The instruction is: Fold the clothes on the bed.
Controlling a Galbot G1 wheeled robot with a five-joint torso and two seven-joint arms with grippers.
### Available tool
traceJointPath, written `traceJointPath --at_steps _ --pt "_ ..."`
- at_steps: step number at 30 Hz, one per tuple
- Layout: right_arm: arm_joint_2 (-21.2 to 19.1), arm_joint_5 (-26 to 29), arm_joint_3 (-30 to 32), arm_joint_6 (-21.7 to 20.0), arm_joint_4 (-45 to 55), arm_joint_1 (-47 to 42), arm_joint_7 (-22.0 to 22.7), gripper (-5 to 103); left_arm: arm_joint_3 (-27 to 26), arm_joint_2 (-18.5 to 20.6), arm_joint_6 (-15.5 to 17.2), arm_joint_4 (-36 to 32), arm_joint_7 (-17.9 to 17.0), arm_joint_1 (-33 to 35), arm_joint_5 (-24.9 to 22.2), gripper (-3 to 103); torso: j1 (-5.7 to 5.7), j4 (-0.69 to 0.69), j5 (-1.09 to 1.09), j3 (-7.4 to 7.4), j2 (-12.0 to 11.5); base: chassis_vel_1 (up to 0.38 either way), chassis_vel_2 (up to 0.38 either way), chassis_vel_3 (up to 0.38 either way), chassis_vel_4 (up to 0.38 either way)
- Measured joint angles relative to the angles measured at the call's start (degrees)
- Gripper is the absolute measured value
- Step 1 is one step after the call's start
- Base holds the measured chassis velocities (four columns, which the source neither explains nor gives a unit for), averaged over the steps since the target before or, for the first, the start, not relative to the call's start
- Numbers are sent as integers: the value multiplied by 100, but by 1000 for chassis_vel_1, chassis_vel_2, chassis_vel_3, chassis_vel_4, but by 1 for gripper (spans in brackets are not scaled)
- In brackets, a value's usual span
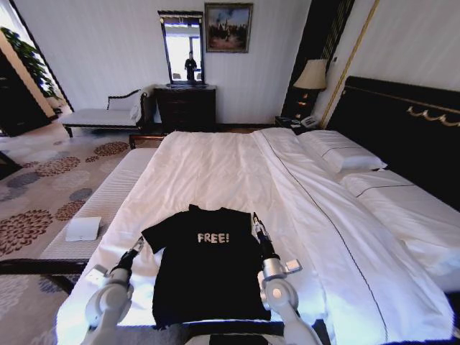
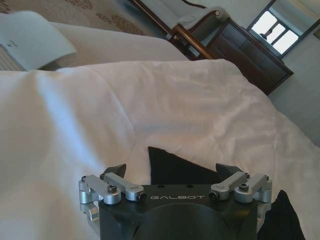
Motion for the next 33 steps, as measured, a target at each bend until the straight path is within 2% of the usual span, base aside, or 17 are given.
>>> traceJointPath --at_steps 2,7,9,14,23,26,27,29,30,32,33 --pt "2 -43 9 14 -52 -4 46 99 71 77 35 273 -6 -260 -8 100 0 0 0 0 0 0 0 0 0" --pt "-2 -91 21 17 -138 3 103 100 188 151 44 712 34 -640 -103 100 1 0 0 0 0 0 0 0 0" --pt "-4 -96 26 17 -158 12 113 100 208 152 42 799 55 -701 -109 103 1 0 0 0 0 0 0 0 0" --pt "-27 -128 2 11 -298 84 184 100 208 181 31 1143 158 -934 -116 92 1 -1 0 1 0 0 0 0 0" --pt "-24 -206 -55 9 -441 190 339 100 127 186 3 1456 239 -1106 -86 88 1 1 0 0 0 0 0 0 0" --pt "-29 -206 -43 10 -447 201 352 100 128 190 -4 1571 251 -1182 -67 76 1 0 0 1 0 0 0 0 0" --pt "-29 -206 -43 10 -447 201 352 100 128 190 -4 1571 251 -1182 -67 76 1 0 0 1 0 0 0 0 0" --pt "-28 -214 -47 9 -456 207 359 100 143 196 -11 1627 258 -1205 -52 65 1 0 0 0 0 0 0 0 0" --pt "-25 -221 -54 10 -463 209 363 100 153 195 -17 1649 267 -1208 -32 65 1 0 0 0 0 0 0 0 0" --pt "-15 -243 -68 8 -474 212 373 100 163 183 -26 1670 290 -1210 2 54 1 0 0 0 0 0 0 0 0" --pt "-15 -243 -68 8 -474 212 373 100 163 183 -26 1670 290 -1210 2 54 1 0 0 0 0 0 0 0 0"
